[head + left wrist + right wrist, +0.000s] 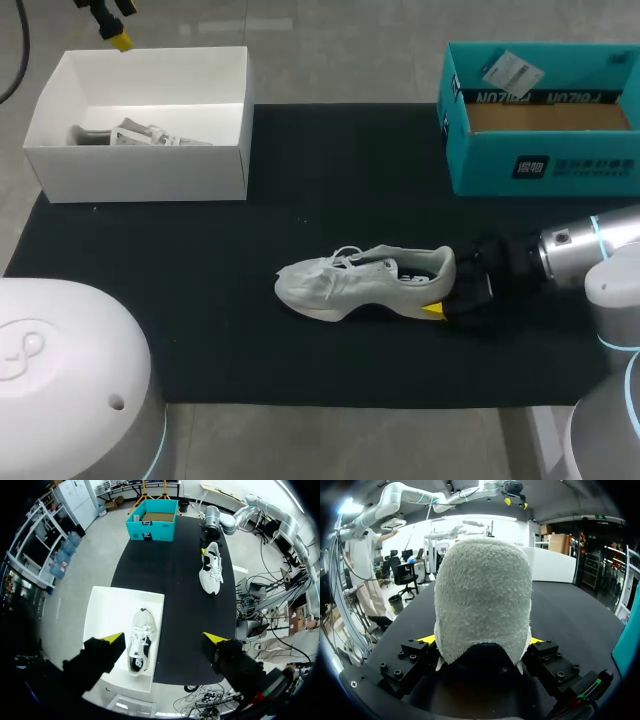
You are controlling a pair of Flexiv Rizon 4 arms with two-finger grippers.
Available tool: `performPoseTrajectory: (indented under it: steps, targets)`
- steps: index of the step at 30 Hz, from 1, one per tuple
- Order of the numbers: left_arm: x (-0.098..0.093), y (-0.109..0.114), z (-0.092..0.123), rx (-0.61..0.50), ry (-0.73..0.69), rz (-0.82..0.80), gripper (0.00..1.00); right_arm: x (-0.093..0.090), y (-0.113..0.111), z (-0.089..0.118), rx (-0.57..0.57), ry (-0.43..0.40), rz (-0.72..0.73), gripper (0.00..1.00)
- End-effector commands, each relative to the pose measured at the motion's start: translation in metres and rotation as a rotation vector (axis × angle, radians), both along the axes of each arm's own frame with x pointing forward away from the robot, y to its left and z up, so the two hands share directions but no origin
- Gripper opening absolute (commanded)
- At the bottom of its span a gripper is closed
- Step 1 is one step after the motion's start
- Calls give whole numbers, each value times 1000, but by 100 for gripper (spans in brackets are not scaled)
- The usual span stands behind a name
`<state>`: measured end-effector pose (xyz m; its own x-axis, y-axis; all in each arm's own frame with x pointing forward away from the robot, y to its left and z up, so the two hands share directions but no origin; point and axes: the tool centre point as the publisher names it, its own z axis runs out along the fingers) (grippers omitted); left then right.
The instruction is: Take the shoe out of the shoebox, open the shoe tongue, remove and reinsert the insole, then place the shoe into the shoebox
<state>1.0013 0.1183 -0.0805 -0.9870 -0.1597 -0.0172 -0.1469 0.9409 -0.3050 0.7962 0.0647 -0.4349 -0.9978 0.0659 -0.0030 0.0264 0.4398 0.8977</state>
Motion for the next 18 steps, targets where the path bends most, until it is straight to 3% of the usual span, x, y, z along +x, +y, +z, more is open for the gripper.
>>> performPoseTrajectory:
  steps: [1,6,11,13,18]
  targets:
    - [-1,0,0,2,-2,0,100,1,4,-3,-3,-1,-2,0]
    - [0,3,-3,-10,13,57,100,1,4,-3,-3,-1,-2,0]
    - [2,-20,-7,-16,65,336,100,1,4,-3,-3,-1,-2,0]
    - [-2,-29,-7,-51,87,459,100,1,4,-3,-3,-1,-2,0]
    - [-24,-55,-6,-12,126,791,100,1,4,-3,-3,-1,-2,0]
